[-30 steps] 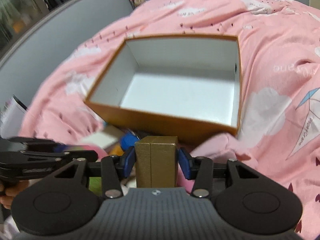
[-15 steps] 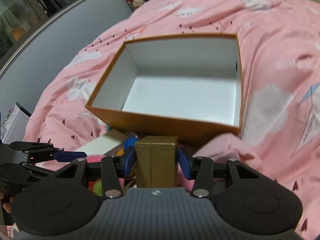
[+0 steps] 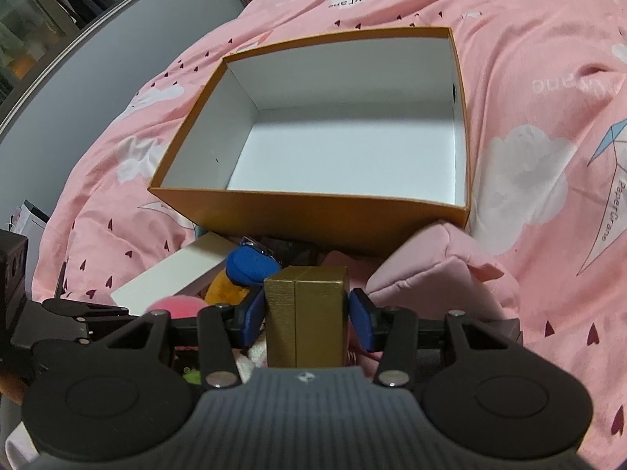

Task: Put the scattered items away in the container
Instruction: 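Carry the tan block into the box and open the right tool while the left tool lifts the pompom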

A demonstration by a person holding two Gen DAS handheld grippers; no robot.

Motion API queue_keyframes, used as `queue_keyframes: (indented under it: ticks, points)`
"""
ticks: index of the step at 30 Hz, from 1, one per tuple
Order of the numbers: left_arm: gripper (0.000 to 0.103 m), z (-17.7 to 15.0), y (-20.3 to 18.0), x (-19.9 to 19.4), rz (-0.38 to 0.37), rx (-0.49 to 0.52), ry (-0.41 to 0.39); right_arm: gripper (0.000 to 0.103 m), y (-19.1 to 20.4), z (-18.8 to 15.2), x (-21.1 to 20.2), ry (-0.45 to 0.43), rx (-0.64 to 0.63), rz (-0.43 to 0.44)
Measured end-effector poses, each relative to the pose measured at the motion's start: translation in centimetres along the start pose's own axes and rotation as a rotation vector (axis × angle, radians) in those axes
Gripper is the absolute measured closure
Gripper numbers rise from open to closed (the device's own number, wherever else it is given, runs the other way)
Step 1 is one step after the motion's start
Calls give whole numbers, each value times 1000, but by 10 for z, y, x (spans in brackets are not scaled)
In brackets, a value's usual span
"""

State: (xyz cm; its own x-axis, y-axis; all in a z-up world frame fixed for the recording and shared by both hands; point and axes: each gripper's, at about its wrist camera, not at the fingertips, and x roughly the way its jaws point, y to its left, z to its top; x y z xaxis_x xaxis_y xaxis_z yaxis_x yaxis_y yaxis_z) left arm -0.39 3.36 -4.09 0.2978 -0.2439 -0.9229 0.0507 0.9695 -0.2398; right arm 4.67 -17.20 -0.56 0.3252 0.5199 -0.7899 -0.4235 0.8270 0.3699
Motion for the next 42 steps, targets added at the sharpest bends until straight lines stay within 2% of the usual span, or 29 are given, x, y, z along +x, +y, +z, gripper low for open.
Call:
queue_keyframes:
  ticks: [10,14,20,23,27,32,36,42]
  points:
    - [55,3,7,-43,-20,-19,-150,53,4,14,-21,-61,-15,33]
    - [55,19,8,-62,-39,-21,-224,53,7,32,-36,-108,-33,51]
    - [55,59,2,-84,12,36,-337,53,5,70,-49,-171,-50,26]
    - [55,82,-1,-88,37,73,-371,53,-5,94,-42,-148,-42,12]
    - [55,108,-3,-76,46,97,-381,53,-18,115,-16,-90,-42,-64]
    - [55,126,-2,-47,16,105,-341,53,-34,116,24,39,-2,-114]
    - [55,133,1,-28,33,116,-315,53,-38,122,43,100,11,-172]
    - [55,139,7,-10,10,113,-278,53,-39,127,77,229,-4,-256]
